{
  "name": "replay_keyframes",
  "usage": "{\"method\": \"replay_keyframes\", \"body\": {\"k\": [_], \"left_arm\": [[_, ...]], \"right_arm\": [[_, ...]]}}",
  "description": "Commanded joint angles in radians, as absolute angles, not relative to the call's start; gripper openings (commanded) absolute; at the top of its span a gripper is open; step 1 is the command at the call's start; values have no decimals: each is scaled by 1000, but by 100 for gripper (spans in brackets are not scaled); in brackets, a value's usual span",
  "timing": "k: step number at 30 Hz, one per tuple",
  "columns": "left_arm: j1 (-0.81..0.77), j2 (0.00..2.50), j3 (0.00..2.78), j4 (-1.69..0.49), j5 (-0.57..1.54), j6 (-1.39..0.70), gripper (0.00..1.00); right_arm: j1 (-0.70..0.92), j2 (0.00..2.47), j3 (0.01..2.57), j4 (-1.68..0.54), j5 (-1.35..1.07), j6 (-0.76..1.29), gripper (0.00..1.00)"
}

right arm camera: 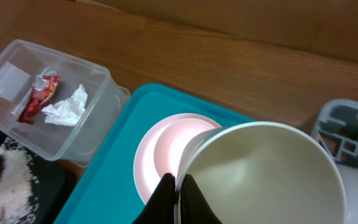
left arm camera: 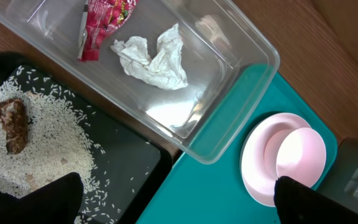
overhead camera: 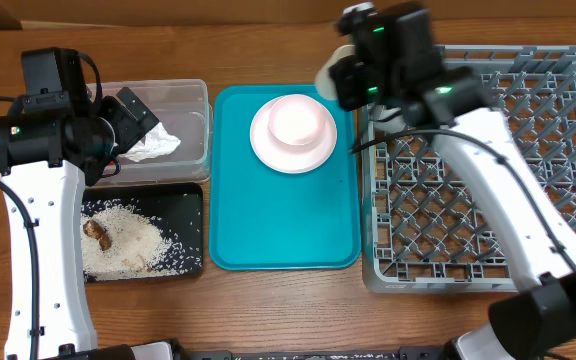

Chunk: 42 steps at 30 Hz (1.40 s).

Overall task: Sort waste into correct bins and load items into the dishwasher
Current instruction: 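Carry the white cup with the right gripper to the rack's back row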

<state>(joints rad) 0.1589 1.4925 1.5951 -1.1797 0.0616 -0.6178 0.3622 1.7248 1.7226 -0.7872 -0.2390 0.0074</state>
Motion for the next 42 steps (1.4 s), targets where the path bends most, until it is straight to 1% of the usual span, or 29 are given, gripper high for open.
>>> {"method": "replay_keyframes", "body": {"k": [1, 9, 12, 18, 21, 22, 32, 42], "left_arm": [[162, 1500, 1598, -1178, 68, -598, 100], [162, 1500, 1598, -1177, 68, -598, 100], [162, 1500, 1598, -1178, 68, -598, 100], [162, 1500, 1598, -1178, 68, -599, 100], [162, 1500, 1598, -1178, 68, -599, 100], [162, 1500, 1598, -1178, 68, -598, 100], [162, 1500, 1598, -1178, 68, -598, 100], [162, 1500, 1598, -1178, 68, -598, 100]], "right_arm": [[245, 1646, 1754, -829, -455, 39, 4], [-41, 1633, 1753, -918, -722, 38, 4], [-135, 1634, 1753, -948, -753, 38, 4], [-273, 1646, 1711, -945, -881, 27, 4], [-330, 1681, 1700, -939, -1010, 2, 4], [-350, 1703, 1700, -937, -1087, -12, 4], [-426, 1945, 1699, -857, -1504, -11, 4], [-437, 2128, 1689, -837, -1521, -15, 4]]}}
